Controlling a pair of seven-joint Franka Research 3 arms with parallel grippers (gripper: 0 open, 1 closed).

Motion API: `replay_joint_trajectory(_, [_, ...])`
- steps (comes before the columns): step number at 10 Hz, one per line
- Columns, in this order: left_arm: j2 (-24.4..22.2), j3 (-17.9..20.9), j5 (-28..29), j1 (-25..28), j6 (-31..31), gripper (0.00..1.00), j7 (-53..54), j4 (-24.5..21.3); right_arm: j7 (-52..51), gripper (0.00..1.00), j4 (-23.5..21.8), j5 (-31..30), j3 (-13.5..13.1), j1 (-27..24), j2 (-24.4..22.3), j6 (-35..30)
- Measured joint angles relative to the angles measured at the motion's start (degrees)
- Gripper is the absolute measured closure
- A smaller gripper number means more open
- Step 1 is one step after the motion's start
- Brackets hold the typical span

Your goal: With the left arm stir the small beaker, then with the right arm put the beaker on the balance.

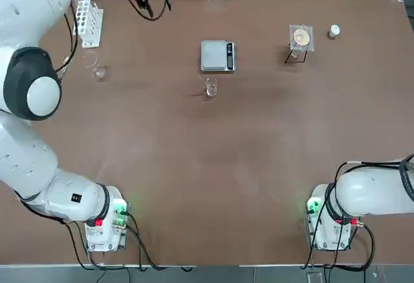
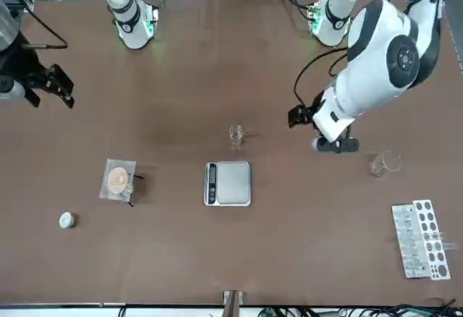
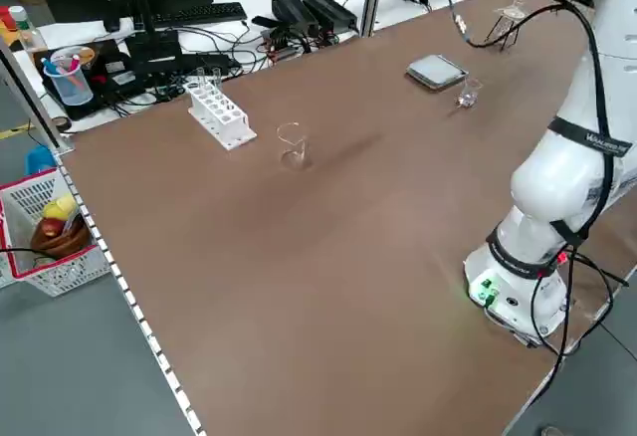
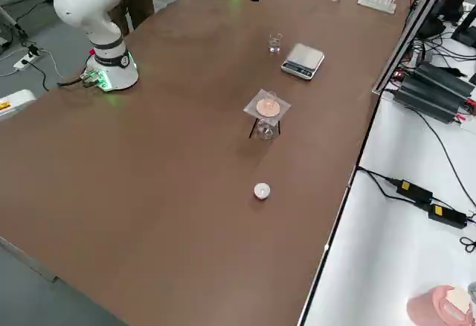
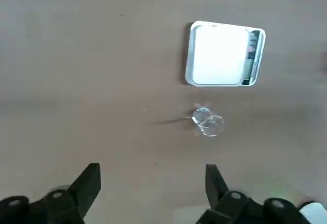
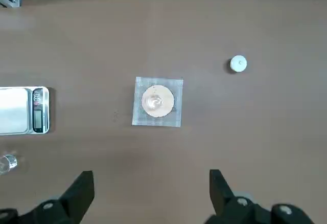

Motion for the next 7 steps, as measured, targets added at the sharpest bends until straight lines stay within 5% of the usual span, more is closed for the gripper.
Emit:
replay_joint_trajectory(3, [-0.6, -4.0, -3.6, 0.1, 14.6, 0.2, 0.0, -11.8, 0.0, 0.0, 0.0, 0.0, 0.0, 0.0, 0.0, 0.0])
replay_joint_trajectory(7, [-0.9, -4.7, -10.8, 1.1, 20.8, 0.27, 6.3, -21.1, 0.0, 0.0, 0.0, 0.0, -0.1, 0.0, 0.0, 0.0])
